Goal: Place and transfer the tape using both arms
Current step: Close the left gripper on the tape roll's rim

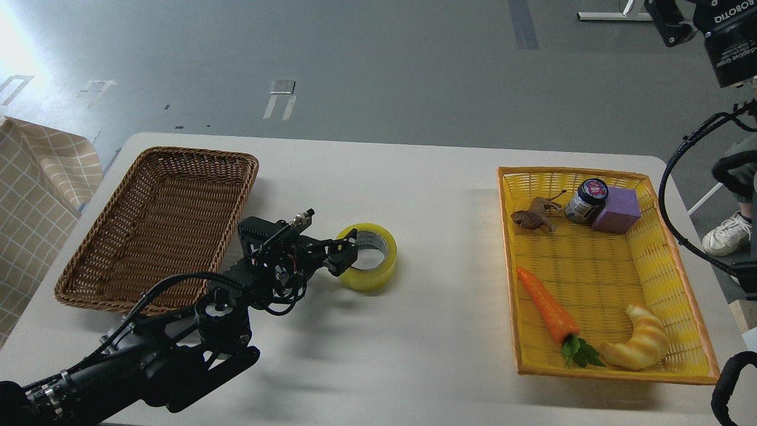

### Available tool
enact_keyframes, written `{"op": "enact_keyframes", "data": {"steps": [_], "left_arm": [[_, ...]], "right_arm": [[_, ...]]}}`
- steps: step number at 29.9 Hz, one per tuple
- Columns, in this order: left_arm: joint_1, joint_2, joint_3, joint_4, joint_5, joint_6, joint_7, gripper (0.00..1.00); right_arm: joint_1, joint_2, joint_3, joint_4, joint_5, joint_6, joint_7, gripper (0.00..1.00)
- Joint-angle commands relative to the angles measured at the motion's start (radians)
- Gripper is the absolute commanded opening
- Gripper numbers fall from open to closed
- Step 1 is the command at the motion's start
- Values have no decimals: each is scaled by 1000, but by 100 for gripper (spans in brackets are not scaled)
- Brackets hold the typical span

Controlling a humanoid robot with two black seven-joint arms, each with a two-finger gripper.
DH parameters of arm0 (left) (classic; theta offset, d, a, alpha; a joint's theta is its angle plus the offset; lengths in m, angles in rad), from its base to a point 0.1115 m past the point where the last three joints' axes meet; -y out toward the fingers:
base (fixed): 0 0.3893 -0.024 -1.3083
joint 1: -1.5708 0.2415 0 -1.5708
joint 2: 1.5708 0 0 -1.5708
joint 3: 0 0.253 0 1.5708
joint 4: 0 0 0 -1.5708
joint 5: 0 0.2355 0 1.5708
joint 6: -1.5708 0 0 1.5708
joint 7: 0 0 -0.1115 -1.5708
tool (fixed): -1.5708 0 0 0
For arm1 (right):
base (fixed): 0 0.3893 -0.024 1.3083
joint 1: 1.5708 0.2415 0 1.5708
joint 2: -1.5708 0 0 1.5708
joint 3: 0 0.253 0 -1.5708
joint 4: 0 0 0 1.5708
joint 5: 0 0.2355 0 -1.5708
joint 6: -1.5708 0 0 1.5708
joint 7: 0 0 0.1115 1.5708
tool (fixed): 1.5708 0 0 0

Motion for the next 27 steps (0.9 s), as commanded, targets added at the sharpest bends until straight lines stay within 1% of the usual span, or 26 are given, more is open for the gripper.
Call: {"op": "enact_keyframes", "data": {"steps": [1,10,13,20,22,23,26,27], "left_arm": [[9,-2,0,8,0,0,0,98],[11,-26,0,28,0,-3,-8,97],[11,-29,0,37,0,-24,-12,96],[9,-29,-1,37,0,-66,-14,87],[6,-29,-1,39,0,-77,-14,77],[6,-29,-1,39,0,-81,-12,75],[2,-29,-1,39,-16,-92,-12,74],[0,-29,-1,37,-26,-97,-11,72]], "right_arm": [[-6,-2,-1,0,0,0,-1,100],[-23,-2,0,0,-1,0,-1,100],[-26,-2,0,0,-1,0,-7,100],[-29,-3,0,0,-3,0,-15,100],[-31,-3,0,-1,-3,0,-16,100],[-31,-3,0,-1,-3,0,-16,100],[-31,-3,0,-1,-3,0,-16,100],[-32,-3,0,-1,-2,0,-19,100]]}}
